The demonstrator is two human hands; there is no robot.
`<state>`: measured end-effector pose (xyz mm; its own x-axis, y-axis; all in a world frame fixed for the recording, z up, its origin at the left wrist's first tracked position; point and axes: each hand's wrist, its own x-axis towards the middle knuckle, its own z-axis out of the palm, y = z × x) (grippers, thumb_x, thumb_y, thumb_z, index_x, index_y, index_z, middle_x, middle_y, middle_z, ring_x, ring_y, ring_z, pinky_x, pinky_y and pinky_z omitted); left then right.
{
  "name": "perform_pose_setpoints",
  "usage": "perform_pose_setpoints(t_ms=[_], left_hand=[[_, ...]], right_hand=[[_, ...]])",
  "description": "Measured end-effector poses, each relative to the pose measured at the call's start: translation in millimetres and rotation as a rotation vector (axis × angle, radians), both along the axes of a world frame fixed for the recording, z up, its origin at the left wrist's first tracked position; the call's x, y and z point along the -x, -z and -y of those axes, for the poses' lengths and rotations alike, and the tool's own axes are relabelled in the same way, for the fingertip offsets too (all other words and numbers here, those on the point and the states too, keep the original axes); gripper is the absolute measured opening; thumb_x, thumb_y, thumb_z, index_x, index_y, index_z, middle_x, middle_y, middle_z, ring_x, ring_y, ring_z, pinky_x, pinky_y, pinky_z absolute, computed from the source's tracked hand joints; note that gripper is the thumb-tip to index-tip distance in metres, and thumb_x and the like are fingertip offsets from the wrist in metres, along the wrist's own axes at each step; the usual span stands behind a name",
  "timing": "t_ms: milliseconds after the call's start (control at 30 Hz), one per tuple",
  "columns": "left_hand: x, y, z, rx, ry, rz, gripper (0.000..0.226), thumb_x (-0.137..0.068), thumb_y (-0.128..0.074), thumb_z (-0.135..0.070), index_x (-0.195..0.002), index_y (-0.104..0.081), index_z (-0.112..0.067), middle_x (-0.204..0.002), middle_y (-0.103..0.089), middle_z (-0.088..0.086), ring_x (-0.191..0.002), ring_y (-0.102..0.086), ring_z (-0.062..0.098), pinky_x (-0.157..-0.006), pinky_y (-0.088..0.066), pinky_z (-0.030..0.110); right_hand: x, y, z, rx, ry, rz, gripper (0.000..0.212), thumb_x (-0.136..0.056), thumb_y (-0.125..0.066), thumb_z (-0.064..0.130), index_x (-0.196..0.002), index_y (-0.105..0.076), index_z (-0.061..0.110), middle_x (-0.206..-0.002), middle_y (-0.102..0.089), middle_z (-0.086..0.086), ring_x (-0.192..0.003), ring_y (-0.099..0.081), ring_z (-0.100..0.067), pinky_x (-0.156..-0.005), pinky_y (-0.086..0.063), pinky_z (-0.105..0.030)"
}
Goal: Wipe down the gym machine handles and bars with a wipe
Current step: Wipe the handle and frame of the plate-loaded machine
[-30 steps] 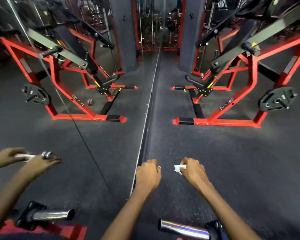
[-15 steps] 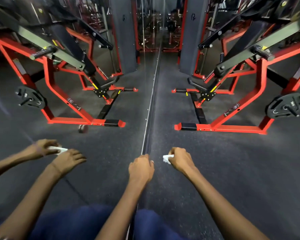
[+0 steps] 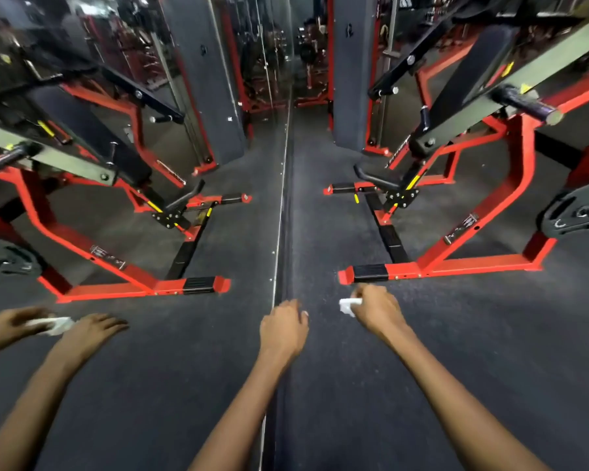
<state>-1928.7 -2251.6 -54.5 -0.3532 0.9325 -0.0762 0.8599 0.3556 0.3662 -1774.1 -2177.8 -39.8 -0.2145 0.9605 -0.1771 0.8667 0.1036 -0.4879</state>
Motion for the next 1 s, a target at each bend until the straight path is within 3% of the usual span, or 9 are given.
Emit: perform_pose_setpoints(t_ms=[333, 567, 667, 867, 1000], left_hand=[[32, 0, -242, -0.063, 0.102, 0.079, 0.032, -0.100, -0.042, -0.029, -0.126, -0.058, -0.016, -0.126, -0.061, 0.005, -0.114, -0.058, 0.026, -0.094, -0.045, 0.037], [83, -16, -439, -0.090, 0.187, 0.081, 0.031, -0.099, -0.042, -0.027, -0.123, -0.059, -0.015, -0.125, -0.062, 0.007, -0.113, -0.058, 0.029, -0.091, -0.044, 0.035], [100, -23, -514, -0.097, 0.218, 0.086, 0.032, -0.100, -0.042, -0.027, -0.125, -0.058, -0.016, -0.126, -0.061, 0.007, -0.114, -0.058, 0.029, -0.091, -0.044, 0.036], [140, -8, -650, -0.025, 0.253, 0.097, 0.034, -0.101, -0.042, -0.029, -0.130, -0.056, -0.018, -0.132, -0.059, 0.004, -0.117, -0.057, 0.027, -0.095, -0.043, 0.035], [172, 1, -755, -0.037, 0.273, 0.064, 0.035, -0.101, -0.041, -0.028, -0.131, -0.055, -0.017, -0.131, -0.059, 0.004, -0.116, -0.057, 0.026, -0.095, -0.043, 0.035]], right_hand=[[45, 11, -221, 0.002, 0.111, -0.046, 0.011, -0.081, -0.063, 0.019, -0.091, -0.066, 0.018, -0.100, -0.069, -0.013, -0.097, -0.064, -0.029, -0.075, -0.046, -0.029], [89, -6, -394, 0.011, 0.186, -0.001, 0.017, -0.083, -0.061, 0.024, -0.098, -0.067, 0.019, -0.106, -0.067, -0.013, -0.103, -0.061, -0.030, -0.079, -0.046, -0.029], [104, -11, -464, -0.013, 0.214, -0.006, 0.018, -0.083, -0.058, 0.018, -0.099, -0.066, 0.017, -0.107, -0.067, -0.013, -0.103, -0.061, -0.030, -0.078, -0.045, -0.029], [140, -3, -600, 0.017, 0.267, -0.062, 0.014, -0.079, -0.060, 0.016, -0.091, -0.067, 0.020, -0.098, -0.069, -0.013, -0.095, -0.064, -0.030, -0.073, -0.045, -0.028], [162, 10, -705, 0.005, 0.281, -0.138, 0.005, -0.079, -0.066, 0.025, -0.080, -0.062, 0.023, -0.093, -0.069, -0.013, -0.090, -0.064, -0.031, -0.068, -0.041, -0.027]])
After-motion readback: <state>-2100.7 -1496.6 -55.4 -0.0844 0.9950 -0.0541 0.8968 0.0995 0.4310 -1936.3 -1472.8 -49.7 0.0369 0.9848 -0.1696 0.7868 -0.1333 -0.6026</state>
